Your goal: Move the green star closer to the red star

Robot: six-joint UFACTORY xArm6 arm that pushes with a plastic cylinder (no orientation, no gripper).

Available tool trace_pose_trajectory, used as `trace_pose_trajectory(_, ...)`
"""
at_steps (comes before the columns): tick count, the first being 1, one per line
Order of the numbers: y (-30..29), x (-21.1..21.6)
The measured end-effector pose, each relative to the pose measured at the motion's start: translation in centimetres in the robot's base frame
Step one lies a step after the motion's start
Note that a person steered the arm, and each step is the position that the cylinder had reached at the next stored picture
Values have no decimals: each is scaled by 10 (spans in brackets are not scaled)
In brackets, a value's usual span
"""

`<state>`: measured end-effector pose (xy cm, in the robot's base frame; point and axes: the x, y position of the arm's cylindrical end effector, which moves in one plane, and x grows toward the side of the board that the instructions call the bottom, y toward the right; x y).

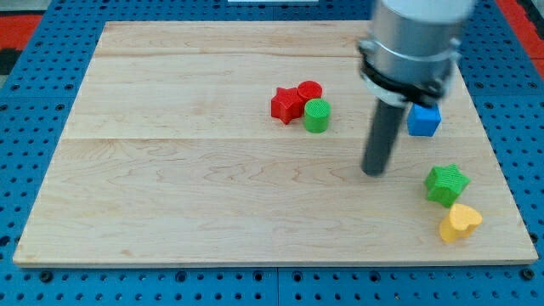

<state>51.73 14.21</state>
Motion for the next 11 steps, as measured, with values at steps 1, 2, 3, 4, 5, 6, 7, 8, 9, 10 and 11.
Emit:
trace_pose_trajectory(1,69,-2)
trace_pose_trajectory(2,72,-19)
trace_pose_trajectory(3,69,-47)
trace_pose_trajectory(4,125,-71)
trace_pose_trajectory(5,202,-72)
trace_pose_trajectory(6,202,-44)
trace_pose_trajectory(7,203,4)
trace_pose_trajectory(8,192,0)
trace_pose_trajectory(9,149,-3)
trace_pose_trajectory(10,103,-3)
trace_pose_trajectory(11,69,-14)
